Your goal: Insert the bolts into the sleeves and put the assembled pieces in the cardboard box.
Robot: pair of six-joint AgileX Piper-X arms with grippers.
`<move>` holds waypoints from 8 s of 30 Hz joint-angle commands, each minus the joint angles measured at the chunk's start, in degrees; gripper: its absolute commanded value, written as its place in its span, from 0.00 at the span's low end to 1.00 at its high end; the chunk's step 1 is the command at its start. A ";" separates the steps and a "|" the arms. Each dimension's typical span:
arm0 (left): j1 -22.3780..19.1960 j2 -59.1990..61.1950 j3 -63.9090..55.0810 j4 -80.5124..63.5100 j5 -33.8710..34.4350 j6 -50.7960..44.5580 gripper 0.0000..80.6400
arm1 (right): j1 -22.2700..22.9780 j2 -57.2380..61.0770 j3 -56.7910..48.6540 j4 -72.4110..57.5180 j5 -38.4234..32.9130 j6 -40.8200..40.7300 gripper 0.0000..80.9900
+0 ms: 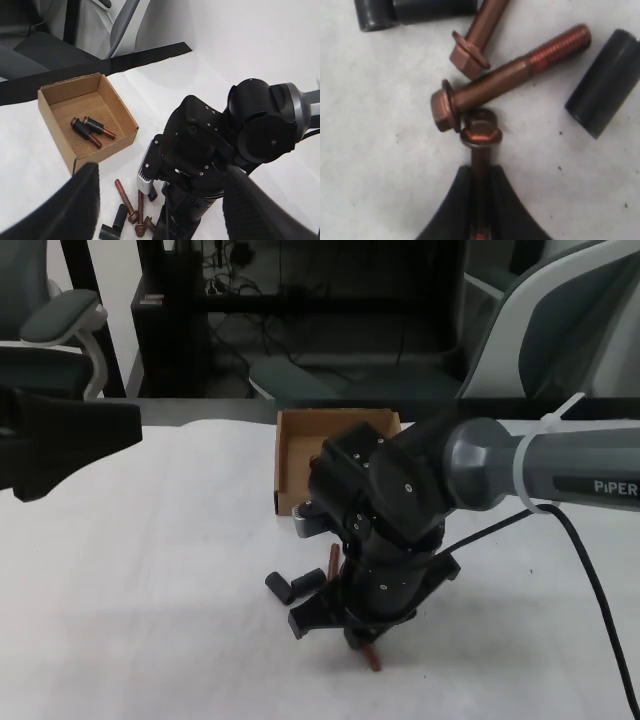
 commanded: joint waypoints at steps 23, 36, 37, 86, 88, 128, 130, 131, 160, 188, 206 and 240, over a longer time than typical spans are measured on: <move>0.06 -0.55 -0.21 -0.30 -0.04 5.47 0.87 | 0.28 -10.09 0.15 3.00 -1.34 -1.31 0.01; 0.02 -0.59 -0.21 16.73 -0.10 30.00 0.87 | 6.45 -23.16 13.21 -6.29 0.57 1.45 0.01; 0.02 -0.59 -0.21 16.57 -0.10 30.05 0.87 | 6.78 -24.64 14.59 -8.24 0.57 1.52 0.01; -22.16 26.80 -4.69 3.23 -28.64 35.68 0.82 | 0.97 -43.59 30.76 -25.29 -6.62 -4.36 0.01; -22.29 29.06 -6.31 6.55 -30.17 33.15 0.82 | 0.97 -43.59 30.76 -25.29 -6.81 -4.36 0.01; -23.28 51.35 -13.27 -1.07 -33.04 101.88 0.80 | 0.35 -43.59 30.76 -25.29 -13.57 -13.24 0.01; -23.28 51.35 -13.27 -2.33 -33.04 101.88 0.80 | 0.35 -43.59 30.76 -25.29 -13.57 -13.24 0.01; -23.28 51.35 -13.27 -2.64 -33.04 101.88 0.80 | 0.35 -43.59 30.76 -25.29 -13.57 -13.24 0.01; -23.57 51.94 -23.66 14.97 -26.77 96.43 0.64 | 0.35 -43.59 30.76 -26.30 -13.56 -12.91 0.01; -24.61 57.10 -23.88 12.61 -28.27 96.70 0.64 | 0.35 -43.59 30.76 -26.58 -14.48 -12.91 0.01; -24.61 61.11 -26.44 10.58 -28.37 96.70 0.64 | 0.35 -43.59 30.76 -26.58 -14.48 -12.91 0.01; -24.60 62.07 -27.29 17.72 -37.80 89.23 0.02 | 0.35 -44.26 30.76 -26.58 -14.49 -12.91 0.01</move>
